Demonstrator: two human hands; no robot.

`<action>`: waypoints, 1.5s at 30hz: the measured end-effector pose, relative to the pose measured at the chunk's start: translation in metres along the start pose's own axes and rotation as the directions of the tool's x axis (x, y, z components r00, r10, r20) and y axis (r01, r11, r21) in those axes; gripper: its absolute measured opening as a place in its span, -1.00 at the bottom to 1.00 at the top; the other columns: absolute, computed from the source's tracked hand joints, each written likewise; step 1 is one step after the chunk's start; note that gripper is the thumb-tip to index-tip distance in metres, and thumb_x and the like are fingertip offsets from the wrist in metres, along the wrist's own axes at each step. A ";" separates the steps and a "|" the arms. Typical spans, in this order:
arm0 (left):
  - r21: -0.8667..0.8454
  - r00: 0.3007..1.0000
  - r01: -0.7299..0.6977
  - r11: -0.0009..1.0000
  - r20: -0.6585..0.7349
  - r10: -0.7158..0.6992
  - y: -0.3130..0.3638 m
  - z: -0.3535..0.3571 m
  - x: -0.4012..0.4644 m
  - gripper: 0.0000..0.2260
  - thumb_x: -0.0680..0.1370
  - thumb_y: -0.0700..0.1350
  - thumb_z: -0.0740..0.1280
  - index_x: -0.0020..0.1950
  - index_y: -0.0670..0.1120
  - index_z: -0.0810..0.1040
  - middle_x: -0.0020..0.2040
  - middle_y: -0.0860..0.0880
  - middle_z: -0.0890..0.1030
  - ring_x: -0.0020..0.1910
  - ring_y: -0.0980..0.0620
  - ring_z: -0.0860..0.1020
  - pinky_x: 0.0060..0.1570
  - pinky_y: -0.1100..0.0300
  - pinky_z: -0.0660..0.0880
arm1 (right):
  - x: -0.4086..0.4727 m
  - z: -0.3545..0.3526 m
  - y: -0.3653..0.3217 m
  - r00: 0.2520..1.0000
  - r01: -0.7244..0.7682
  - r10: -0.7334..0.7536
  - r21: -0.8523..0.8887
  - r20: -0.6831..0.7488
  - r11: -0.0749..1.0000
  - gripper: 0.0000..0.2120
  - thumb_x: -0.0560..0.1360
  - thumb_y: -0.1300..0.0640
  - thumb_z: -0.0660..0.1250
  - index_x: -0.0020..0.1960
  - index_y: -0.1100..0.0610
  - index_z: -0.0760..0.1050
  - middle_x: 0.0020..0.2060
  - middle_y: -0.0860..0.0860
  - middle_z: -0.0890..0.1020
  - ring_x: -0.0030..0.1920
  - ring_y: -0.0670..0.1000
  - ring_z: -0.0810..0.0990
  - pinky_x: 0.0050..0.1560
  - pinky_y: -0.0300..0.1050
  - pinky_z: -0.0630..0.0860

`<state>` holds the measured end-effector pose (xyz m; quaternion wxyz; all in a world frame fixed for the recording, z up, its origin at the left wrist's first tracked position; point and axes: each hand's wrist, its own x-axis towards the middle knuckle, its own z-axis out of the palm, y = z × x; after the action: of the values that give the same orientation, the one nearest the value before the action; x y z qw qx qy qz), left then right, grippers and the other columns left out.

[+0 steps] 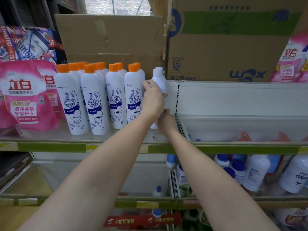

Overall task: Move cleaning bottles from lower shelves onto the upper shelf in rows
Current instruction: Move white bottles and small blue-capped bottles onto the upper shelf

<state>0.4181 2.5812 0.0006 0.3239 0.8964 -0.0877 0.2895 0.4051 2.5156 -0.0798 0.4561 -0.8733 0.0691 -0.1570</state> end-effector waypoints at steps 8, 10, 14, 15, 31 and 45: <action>-0.018 0.984 0.024 1.000 0.178 -0.020 -0.002 -0.020 -0.008 -0.39 0.58 -0.23 0.33 0.53 -0.26 0.07 0.40 -0.29 0.24 0.09 -0.19 0.47 -0.01 0.06 0.47 | 0.000 -0.002 -0.013 0.995 -0.084 0.088 -0.088 0.050 0.993 -0.71 0.59 0.05 0.29 0.24 0.12 0.32 0.10 0.10 0.40 0.16 0.11 0.45 -0.01 -0.14 0.32; -0.034 0.981 0.049 0.998 0.189 -0.042 -0.004 -0.023 -0.014 -0.45 0.58 -0.24 0.34 0.49 -0.22 0.15 0.34 -0.23 0.28 -0.10 -0.05 0.42 -0.15 0.11 0.42 | -0.004 -0.003 -0.010 0.994 -0.098 0.102 -0.075 0.048 0.992 -0.83 0.59 0.15 0.19 0.16 0.05 0.28 -0.06 0.02 0.31 -0.06 0.09 0.40 -0.12 -0.16 0.31; -0.033 0.987 0.091 0.995 0.137 -0.086 -0.009 -0.029 -0.028 -0.67 0.55 -0.29 0.29 0.30 -0.22 0.33 0.24 -0.22 0.41 0.06 -0.17 0.45 -0.12 0.08 0.37 | -0.021 -0.020 -0.002 0.996 -0.066 0.069 -0.037 0.061 0.997 -0.75 0.56 0.22 0.26 0.22 0.22 0.41 0.15 0.17 0.50 0.10 0.19 0.54 -0.05 -0.09 0.41; -0.023 0.986 0.096 0.995 0.138 -0.092 -0.010 -0.030 -0.033 -0.68 0.55 -0.28 0.29 0.29 -0.23 0.35 0.21 -0.22 0.44 0.09 -0.18 0.47 -0.12 0.08 0.37 | -0.025 -0.025 -0.001 0.996 -0.052 0.055 -0.041 0.077 0.998 -0.79 0.56 0.22 0.28 0.19 0.21 0.44 0.18 0.18 0.53 0.08 0.17 0.54 -0.06 -0.11 0.40; 0.140 0.967 0.135 0.981 0.198 -0.162 -0.004 -0.033 -0.129 -0.84 0.56 -0.11 0.25 0.09 -0.11 0.54 0.04 -0.12 0.63 0.04 -0.17 0.57 0.04 0.00 0.54 | -0.121 -0.054 0.043 0.946 0.262 -0.218 -0.170 0.240 0.950 -0.92 0.49 0.21 0.26 -0.06 0.11 0.52 -0.06 0.13 0.64 -0.03 0.20 0.58 -0.04 0.01 0.53; 0.131 0.849 0.162 0.978 0.486 -0.206 -0.066 0.013 -0.273 -0.91 0.53 -0.12 0.27 -0.04 -0.10 0.55 -0.05 -0.12 0.63 -0.07 -0.15 0.58 -0.07 0.03 0.57 | -0.241 -0.034 0.147 0.942 0.005 0.086 -0.270 0.324 0.963 -0.95 0.55 0.18 0.31 0.01 0.10 0.50 -0.07 0.05 0.61 -0.02 0.09 0.59 0.07 0.13 0.59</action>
<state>0.2237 2.6153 -0.1999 0.2780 0.9578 -0.0696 0.0201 0.1707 2.4688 -0.2328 0.3426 -0.9389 0.0297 0.0131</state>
